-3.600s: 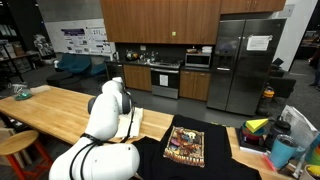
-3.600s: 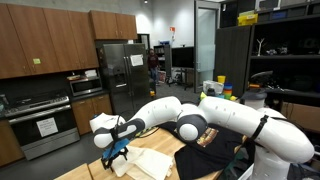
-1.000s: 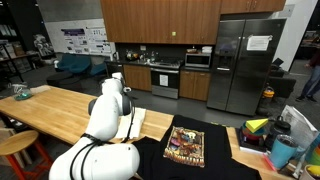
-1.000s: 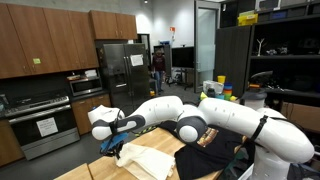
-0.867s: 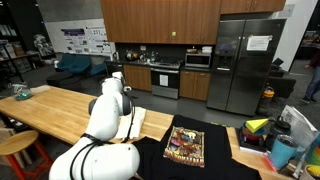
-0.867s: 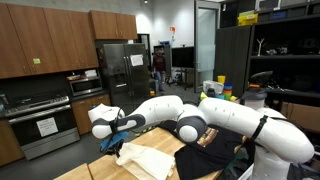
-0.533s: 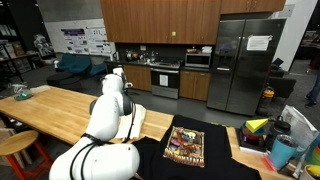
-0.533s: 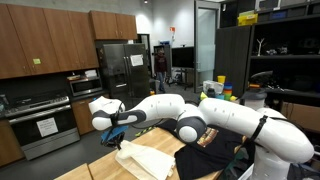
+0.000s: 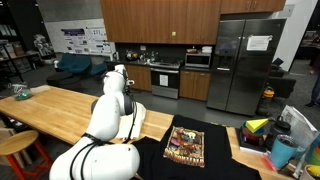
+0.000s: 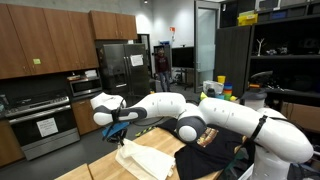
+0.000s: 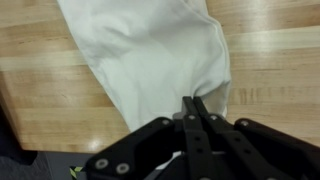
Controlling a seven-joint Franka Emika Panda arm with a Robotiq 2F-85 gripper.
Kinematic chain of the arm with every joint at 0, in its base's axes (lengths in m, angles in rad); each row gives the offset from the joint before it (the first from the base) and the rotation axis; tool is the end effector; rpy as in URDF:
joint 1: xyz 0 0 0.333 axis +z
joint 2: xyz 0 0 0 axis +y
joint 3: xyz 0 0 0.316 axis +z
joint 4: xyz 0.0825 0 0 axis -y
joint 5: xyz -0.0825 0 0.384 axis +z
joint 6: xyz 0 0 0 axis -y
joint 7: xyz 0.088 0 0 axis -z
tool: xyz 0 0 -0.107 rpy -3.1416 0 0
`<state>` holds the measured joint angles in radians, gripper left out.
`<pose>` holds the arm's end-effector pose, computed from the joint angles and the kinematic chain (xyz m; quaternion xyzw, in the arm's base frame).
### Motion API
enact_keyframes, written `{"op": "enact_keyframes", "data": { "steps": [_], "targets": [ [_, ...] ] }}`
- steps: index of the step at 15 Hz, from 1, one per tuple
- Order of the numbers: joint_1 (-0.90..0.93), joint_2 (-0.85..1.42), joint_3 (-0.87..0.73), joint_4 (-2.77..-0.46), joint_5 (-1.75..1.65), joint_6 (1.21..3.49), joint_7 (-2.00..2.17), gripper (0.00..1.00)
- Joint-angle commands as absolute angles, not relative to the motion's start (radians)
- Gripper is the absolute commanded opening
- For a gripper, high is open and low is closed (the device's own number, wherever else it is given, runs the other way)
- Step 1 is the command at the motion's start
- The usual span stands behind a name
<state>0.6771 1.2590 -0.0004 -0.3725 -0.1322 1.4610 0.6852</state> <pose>0.6199 0.4786 0.2911 0.9942 -0.0057 -0.0243 0.1049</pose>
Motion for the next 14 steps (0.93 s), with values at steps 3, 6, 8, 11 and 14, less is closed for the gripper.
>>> {"op": "enact_keyframes", "data": {
  "steps": [3, 6, 8, 11, 14],
  "targets": [
    [0.670, 1.250, 0.000, -0.364, -0.091, 1.474, 0.701, 0.00],
    [0.678, 1.244, -0.004, -0.368, -0.093, 1.520, 0.692, 0.00],
    [0.683, 1.244, -0.006, -0.368, -0.097, 1.535, 0.686, 0.00],
    [0.700, 1.240, -0.013, -0.371, -0.108, 1.540, 0.662, 0.27],
    [0.715, 1.245, -0.005, -0.367, -0.115, 1.582, 0.518, 0.43]
  ]
}}
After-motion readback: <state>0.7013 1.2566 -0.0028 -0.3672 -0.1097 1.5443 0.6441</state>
